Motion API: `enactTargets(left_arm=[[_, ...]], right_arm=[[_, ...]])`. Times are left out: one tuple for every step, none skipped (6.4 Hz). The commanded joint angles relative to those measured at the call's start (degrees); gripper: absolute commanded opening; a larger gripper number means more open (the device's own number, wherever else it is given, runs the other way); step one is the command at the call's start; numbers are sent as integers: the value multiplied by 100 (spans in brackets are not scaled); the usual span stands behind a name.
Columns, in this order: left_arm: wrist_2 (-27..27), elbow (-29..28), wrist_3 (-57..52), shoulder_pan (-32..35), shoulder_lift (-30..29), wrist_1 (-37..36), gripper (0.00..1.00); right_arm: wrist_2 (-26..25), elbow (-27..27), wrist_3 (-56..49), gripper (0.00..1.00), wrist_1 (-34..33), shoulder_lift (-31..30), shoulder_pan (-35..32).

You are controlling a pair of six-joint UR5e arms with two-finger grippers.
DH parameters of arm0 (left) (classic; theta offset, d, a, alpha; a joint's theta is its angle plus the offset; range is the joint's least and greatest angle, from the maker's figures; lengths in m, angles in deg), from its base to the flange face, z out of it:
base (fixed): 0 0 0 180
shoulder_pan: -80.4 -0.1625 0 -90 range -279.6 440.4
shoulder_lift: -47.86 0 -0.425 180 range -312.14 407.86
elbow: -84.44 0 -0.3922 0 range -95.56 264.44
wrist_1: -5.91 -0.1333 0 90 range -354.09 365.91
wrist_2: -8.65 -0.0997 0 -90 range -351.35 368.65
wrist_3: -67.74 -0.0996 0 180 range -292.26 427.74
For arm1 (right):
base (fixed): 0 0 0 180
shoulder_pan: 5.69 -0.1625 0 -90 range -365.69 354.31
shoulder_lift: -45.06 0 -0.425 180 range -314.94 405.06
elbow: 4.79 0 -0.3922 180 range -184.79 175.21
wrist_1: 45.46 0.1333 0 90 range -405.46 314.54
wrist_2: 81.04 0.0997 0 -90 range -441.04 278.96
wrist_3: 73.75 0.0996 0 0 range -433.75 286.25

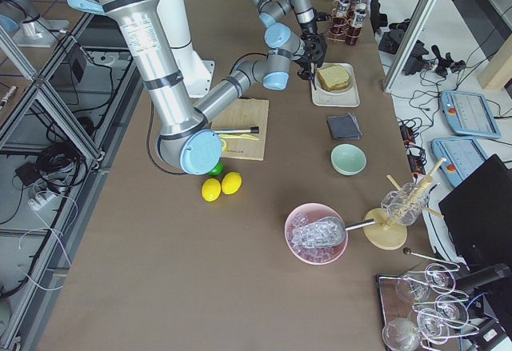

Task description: Make sandwich and place on tray

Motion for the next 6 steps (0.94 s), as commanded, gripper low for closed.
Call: enactTargets(left_arm=[[92, 1322, -74, 46, 486, -1018, 98], [66, 1869, -266, 46, 696, -1425, 98], [48, 2257, -442, 64, 977, -1472, 98], [48, 2513, -574, 186, 1197, -1525, 98], [39, 2707, -898, 335, 1313, -1787, 98], [13, 3040, -1423, 476, 1444, -2190, 98]], right_arm=[[38, -79, -127, 99, -3, -137, -204], [29, -140, -433, 99, -3, -260, -292], [116, -150, -644, 99, -3, -391, -458], [491, -141, -664, 99, -55, -445, -712], [869, -132, -943, 99, -73, -637, -1019], [951, -124, -1789, 99, -73, -978, -1257]])
